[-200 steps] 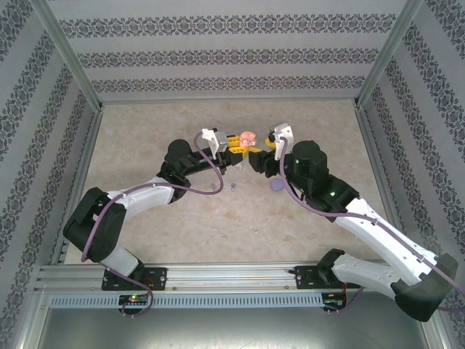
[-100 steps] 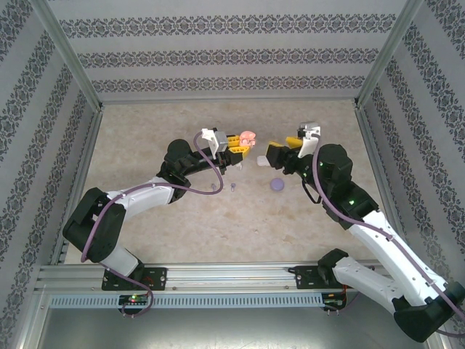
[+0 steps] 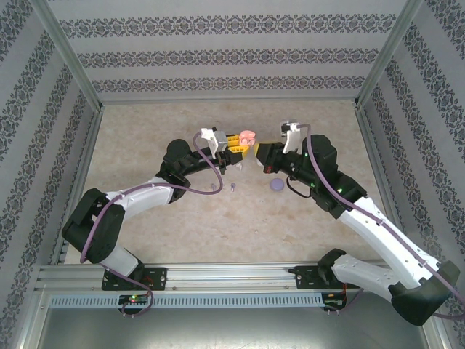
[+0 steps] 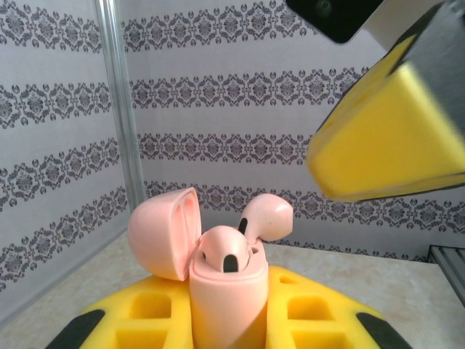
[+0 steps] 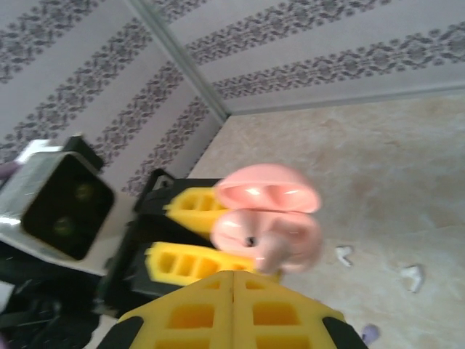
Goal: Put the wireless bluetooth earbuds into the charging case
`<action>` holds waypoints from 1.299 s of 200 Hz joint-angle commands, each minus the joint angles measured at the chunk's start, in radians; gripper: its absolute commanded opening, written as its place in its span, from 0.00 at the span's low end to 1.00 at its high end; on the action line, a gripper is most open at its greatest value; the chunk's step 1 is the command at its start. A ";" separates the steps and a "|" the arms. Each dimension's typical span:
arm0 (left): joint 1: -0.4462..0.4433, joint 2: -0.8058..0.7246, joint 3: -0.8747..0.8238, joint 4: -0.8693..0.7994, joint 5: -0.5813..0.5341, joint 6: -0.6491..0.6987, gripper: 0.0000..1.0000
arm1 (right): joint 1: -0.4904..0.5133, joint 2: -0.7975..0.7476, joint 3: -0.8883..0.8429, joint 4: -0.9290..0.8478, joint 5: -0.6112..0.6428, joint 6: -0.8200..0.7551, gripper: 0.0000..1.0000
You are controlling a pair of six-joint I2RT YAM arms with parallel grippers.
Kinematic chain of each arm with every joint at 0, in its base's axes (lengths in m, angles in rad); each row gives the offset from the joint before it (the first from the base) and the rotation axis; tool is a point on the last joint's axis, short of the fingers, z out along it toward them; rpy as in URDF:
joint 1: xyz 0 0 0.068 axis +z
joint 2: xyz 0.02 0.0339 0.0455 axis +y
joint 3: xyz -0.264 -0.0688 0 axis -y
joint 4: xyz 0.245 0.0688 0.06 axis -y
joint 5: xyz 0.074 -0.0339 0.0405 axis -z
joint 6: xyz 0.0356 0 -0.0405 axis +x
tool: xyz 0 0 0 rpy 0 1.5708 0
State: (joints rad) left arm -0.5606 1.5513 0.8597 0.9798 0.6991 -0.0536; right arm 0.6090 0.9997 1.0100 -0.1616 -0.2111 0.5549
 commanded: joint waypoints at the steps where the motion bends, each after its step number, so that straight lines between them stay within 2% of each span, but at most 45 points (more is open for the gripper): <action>1: 0.002 -0.026 0.024 0.039 -0.001 0.009 0.00 | 0.034 -0.001 0.049 0.009 -0.024 0.019 0.00; 112: 0.002 -0.033 0.022 0.049 -0.004 0.006 0.00 | 0.058 0.066 0.071 -0.022 0.003 -0.004 0.00; 212: 0.002 -0.041 0.012 0.056 -0.003 0.005 0.00 | -0.047 0.042 0.041 -0.039 0.010 -0.003 0.00; 260: 0.001 -0.040 0.009 0.056 -0.004 0.004 0.00 | -0.063 0.040 0.050 -0.034 -0.004 -0.004 0.00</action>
State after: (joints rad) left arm -0.5606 1.5398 0.8597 0.9802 0.6956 -0.0540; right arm 0.5579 1.0603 1.0538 -0.2016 -0.2146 0.5514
